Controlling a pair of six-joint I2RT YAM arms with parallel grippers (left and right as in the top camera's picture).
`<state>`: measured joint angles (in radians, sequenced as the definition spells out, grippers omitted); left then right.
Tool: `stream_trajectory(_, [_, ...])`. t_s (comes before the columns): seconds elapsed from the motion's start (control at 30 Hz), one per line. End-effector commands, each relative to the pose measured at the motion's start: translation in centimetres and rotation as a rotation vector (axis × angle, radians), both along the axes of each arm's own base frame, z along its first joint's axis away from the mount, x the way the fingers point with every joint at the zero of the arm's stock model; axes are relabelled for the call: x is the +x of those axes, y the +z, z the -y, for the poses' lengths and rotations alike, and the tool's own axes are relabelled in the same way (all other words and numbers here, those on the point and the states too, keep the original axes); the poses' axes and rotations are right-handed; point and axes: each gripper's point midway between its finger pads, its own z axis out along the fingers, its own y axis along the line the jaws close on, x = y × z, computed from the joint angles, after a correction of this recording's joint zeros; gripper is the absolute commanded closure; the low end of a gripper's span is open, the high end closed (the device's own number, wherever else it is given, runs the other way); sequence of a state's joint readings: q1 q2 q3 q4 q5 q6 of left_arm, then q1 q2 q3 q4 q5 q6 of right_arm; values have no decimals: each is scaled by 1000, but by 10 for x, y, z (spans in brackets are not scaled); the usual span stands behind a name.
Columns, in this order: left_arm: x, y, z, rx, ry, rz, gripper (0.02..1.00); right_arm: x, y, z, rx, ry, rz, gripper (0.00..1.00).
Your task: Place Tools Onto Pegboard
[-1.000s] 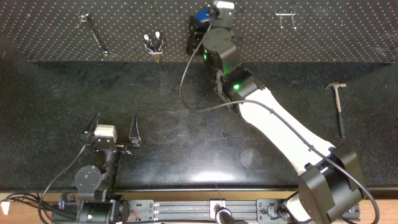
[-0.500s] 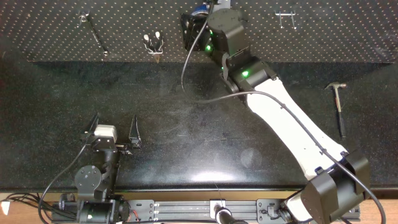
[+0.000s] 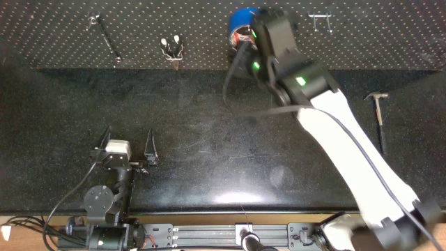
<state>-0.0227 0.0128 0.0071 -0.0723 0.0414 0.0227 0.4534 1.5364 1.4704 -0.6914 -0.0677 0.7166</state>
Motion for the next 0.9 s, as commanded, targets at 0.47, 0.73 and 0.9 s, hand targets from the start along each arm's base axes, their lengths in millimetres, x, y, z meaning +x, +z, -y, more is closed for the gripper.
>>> stream_trajectory(0.47, [0,0,0,9,2,1,23,-156,-200,381,-583,77,-736,189])
stream_trajectory(0.73, [0,0,0,9,2,2,23,-108,-198,402,-702,158,-520,183])
stream_trajectory(0.9, [0,0,0,9,2,2,25,-105,-219,380,-562,213,-507,183])
